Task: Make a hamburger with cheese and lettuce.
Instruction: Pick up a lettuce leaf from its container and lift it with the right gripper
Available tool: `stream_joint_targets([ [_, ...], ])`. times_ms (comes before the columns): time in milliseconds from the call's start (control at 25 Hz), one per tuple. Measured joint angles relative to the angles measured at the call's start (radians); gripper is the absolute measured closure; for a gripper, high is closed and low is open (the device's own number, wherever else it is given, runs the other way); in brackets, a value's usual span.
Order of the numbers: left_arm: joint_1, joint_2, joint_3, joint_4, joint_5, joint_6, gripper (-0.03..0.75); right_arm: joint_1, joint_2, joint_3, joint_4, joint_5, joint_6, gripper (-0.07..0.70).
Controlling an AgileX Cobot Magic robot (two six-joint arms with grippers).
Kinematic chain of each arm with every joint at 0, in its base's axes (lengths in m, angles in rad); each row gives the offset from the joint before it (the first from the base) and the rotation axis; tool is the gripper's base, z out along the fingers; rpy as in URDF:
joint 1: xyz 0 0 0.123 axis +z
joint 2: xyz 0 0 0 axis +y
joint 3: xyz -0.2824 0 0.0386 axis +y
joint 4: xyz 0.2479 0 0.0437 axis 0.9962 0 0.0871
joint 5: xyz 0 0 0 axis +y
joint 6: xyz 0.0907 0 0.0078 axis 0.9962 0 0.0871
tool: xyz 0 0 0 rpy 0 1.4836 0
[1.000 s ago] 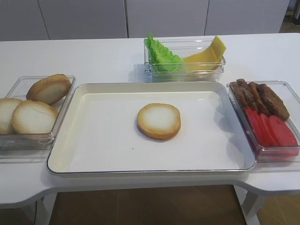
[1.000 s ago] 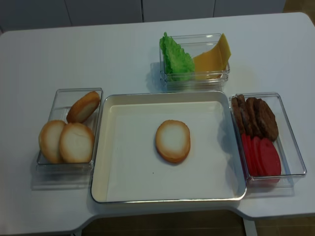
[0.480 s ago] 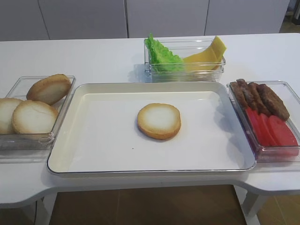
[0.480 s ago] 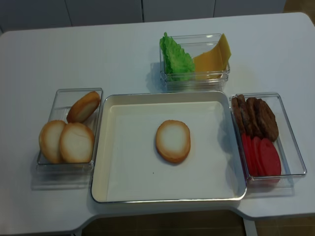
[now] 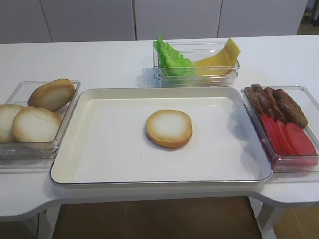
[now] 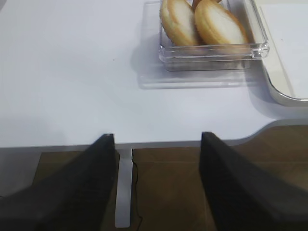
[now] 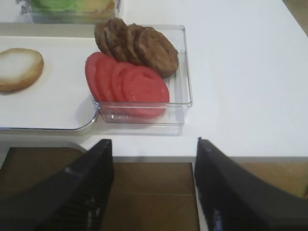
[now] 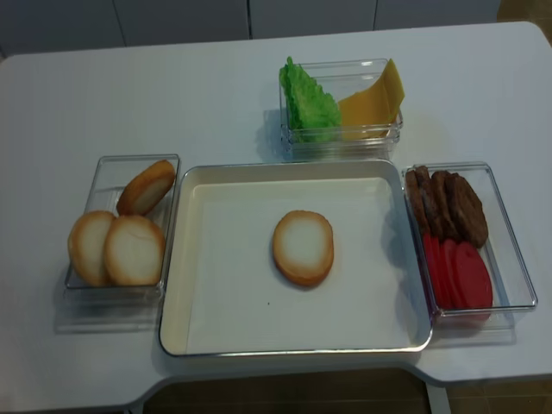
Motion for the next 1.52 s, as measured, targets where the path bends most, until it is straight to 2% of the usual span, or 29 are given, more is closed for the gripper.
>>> stream_joint_targets([
  [200, 0.000, 0.000, 0.000, 0.000, 0.000, 0.000, 0.298, 0.000, 0.048, -0.030, 0.059, 0.002, 0.011, 0.206],
  [400, 0.000, 0.000, 0.000, 0.000, 0.000, 0.000, 0.299, 0.000, 0.218, -0.033, 0.148, -0.050, 0.007, 0.206],
  [440, 0.000, 0.000, 0.000, 0.000, 0.000, 0.000, 0.298, 0.000, 0.256, -0.035, 0.162, -0.085, 0.005, 0.206],
  [520, 0.000, 0.000, 0.000, 0.000, 0.000, 0.000, 0.298, 0.000, 0.309, -0.038, 0.159, -0.193, -0.005, 0.206],
  [640, 0.000, 0.000, 0.000, 0.000, 0.000, 0.000, 0.299, 0.000, 0.418, -0.051, 0.136, -0.445, 0.008, 0.206],
  [720, 0.000, 0.000, 0.000, 0.000, 0.000, 0.000, 0.299, 0.000, 0.519, -0.073, 0.153, -0.564, 0.010, 0.206],
  [800, 0.000, 0.000, 0.000, 0.000, 0.000, 0.000, 0.299, 0.000, 0.608, -0.104, 0.171, -0.635, -0.012, 0.206],
  [880, 0.000, 0.000, 0.000, 0.000, 0.000, 0.000, 0.299, 0.000, 0.690, -0.148, 0.184, -0.669, -0.046, 0.206],
  [960, 0.000, 0.000, 0.000, 0.000, 0.000, 0.000, 0.299, 0.000, 0.753, -0.199, 0.207, -0.679, -0.092, 0.206],
  [1080, 0.000, 0.000, 0.000, 0.000, 0.000, 0.000, 0.299, 0.000, 0.840, -0.299, 0.264, -0.661, -0.169, 0.206],
  [1200, 0.000, 0.000, 0.000, 0.000, 0.000, 0.000, 0.299, 0.000, 0.930, -0.409, 0.338, -0.588, -0.230, 0.206],
  [1360, 0.000, 0.000, 0.000, 0.000, 0.000, 0.000, 0.299, 0.000, 1.047, -0.544, 0.391, -0.479, -0.253, 0.206],
  [1520, 0.000, 0.000, 0.000, 0.000, 0.000, 0.000, 0.299, 0.055, 1.164, -0.658, 0.397, -0.448, -0.256, 0.206],
])
